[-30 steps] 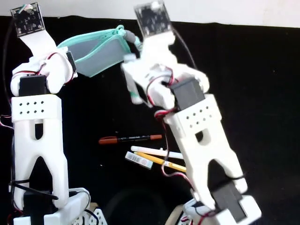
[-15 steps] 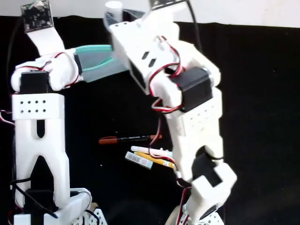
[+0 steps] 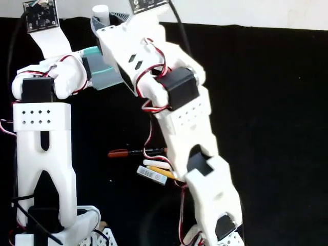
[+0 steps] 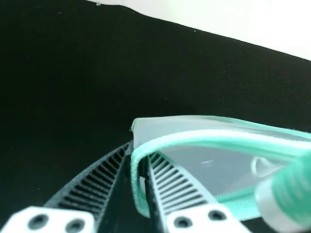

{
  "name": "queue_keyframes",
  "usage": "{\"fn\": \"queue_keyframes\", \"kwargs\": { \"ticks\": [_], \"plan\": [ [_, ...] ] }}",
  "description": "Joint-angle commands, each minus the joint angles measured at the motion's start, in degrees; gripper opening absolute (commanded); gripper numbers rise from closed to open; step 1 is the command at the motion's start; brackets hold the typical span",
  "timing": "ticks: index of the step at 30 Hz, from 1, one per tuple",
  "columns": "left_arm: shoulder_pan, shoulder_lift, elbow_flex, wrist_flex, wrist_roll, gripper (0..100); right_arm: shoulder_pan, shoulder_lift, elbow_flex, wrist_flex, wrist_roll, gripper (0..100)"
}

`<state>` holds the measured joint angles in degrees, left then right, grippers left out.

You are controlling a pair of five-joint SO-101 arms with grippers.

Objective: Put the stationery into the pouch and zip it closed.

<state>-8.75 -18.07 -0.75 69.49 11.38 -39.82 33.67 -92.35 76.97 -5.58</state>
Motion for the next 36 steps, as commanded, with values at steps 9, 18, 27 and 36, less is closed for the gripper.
{"fn": "queue_keyframes", "kwargs": {
  "ticks": [9,18,27,36],
  "plan": [
    [1.0,-0.2,-2.5,-0.3,0.0,1,-0.3,8.4,-9.0,-1.7,-0.4,0.8],
    [0.6,-0.1,-2.5,-0.4,0.0,1,-0.7,8.3,-9.0,2.4,-0.4,0.8],
    [0.5,5.5,-3.1,-2.1,3.3,1,-2.4,7.6,-9.0,8.6,0.0,0.8],
    [0.0,7.7,-5.9,-2.9,4.6,1,-4.0,2.6,-8.9,9.8,0.0,0.8]
  ]
}}
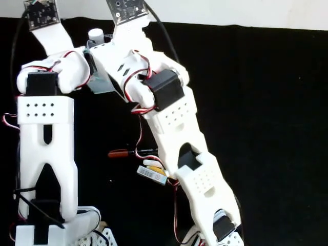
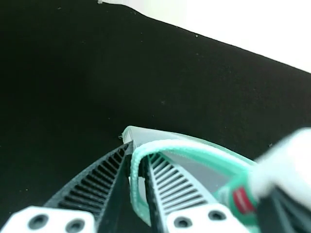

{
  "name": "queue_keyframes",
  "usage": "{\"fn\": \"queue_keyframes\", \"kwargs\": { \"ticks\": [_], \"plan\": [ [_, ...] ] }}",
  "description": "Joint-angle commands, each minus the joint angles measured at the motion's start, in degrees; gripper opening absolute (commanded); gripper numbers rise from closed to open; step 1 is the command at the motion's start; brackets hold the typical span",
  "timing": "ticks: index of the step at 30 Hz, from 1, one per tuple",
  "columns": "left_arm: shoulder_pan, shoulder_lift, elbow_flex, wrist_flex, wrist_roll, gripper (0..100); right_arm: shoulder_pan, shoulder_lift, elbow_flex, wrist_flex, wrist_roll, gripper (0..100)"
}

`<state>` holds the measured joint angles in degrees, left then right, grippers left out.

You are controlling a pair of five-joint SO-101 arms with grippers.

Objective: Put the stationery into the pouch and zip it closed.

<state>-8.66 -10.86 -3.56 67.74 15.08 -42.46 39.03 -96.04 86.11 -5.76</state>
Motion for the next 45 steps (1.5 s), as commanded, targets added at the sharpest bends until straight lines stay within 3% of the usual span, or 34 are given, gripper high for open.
{"fn": "queue_keyframes", "kwargs": {
  "ticks": [1,13,27,34,45],
  "plan": [
    [-0.1,0.6,-4.2,-1.0,0.9,1,-1.4,-2.9,-5.2,0.7,0.2,0.8],
    [-0.1,0.7,-8.2,0.6,0.9,1,-1.5,-2.9,-5.2,7.8,0.2,1.0],
    [-0.1,0.7,-8.0,0.5,0.9,1,-4.4,-6.8,-5.2,8.0,1.8,1.4],
    [-0.1,0.7,-8.0,0.6,0.9,1,-5.0,-6.7,-5.2,11.1,4.9,10.6],
    [-0.1,0.7,-8.0,0.9,0.9,1,-3.2,-1.7,-5.2,10.3,5.0,11.1]
  ]
}}
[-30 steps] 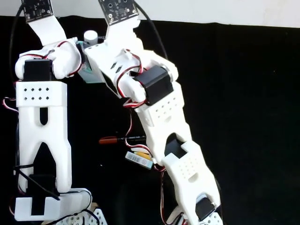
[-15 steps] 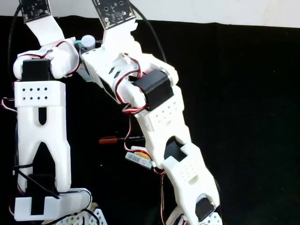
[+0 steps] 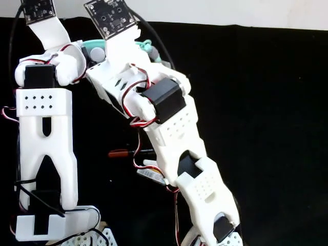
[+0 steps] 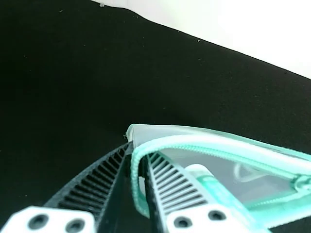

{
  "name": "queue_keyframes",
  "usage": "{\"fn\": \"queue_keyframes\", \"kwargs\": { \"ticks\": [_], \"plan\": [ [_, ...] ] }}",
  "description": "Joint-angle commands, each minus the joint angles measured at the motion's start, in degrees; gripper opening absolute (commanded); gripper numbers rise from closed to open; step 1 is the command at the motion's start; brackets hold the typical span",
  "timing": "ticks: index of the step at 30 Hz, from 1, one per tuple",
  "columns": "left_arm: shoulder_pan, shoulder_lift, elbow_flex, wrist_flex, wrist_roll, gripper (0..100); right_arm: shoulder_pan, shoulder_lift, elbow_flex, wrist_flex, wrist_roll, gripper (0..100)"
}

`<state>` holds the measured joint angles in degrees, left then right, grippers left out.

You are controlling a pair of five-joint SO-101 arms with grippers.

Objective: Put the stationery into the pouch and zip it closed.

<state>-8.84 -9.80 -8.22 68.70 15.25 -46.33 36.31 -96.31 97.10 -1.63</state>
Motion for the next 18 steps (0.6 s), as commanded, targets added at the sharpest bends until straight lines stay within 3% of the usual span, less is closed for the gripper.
{"fn": "queue_keyframes", "kwargs": {
  "ticks": [1,8,18],
  "plan": [
    [0.0,-0.3,-3.3,-0.1,0.7,1,1.2,1.7,-5.0,-1.5,0.9,11.1],
    [0.0,-0.3,-3.2,0.0,0.4,1,4.1,0.9,-5.0,-6.9,0.9,11.1],
    [0.0,-0.3,-3.2,0.0,0.3,1,5.6,-0.7,-5.0,-3.0,3.7,15.5]
  ]
}}
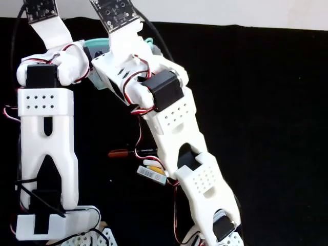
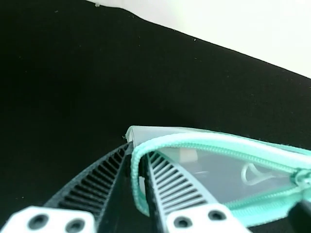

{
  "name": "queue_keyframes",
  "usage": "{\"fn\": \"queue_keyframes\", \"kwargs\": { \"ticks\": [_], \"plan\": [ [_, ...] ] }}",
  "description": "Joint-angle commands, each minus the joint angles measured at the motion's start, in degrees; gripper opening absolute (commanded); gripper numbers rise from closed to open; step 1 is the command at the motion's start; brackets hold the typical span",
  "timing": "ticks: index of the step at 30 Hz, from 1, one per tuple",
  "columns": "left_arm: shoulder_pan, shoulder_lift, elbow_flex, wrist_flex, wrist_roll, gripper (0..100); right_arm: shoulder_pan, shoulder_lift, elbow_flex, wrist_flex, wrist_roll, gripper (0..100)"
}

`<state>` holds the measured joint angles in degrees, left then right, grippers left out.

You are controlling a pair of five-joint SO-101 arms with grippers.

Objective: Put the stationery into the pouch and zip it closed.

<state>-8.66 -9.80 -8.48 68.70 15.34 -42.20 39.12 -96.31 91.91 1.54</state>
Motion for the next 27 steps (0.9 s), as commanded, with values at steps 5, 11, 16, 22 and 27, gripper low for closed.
{"fn": "queue_keyframes", "kwargs": {
  "ticks": [5,11,16,22,27],
  "plan": [
    [-0.1,-0.2,-2.9,0.0,0.4,1,0.9,-6.5,-4.9,9.2,0.5,18.9],
    [-0.1,-0.2,-2.9,-0.1,0.3,1,-1.8,-8.2,-4.8,9.3,0.7,18.9],
    [-0.1,-0.2,-2.9,-0.1,0.3,1,-2.4,-9.0,-2.2,9.3,0.8,18.8],
    [-0.1,-0.2,-2.9,-0.1,0.2,1,-3.0,-19.5,16.0,9.3,0.8,18.8],
    [-0.1,-0.2,-2.9,-0.1,0.4,1,-3.2,-29.8,33.4,9.1,1.1,18.8]
  ]
}}
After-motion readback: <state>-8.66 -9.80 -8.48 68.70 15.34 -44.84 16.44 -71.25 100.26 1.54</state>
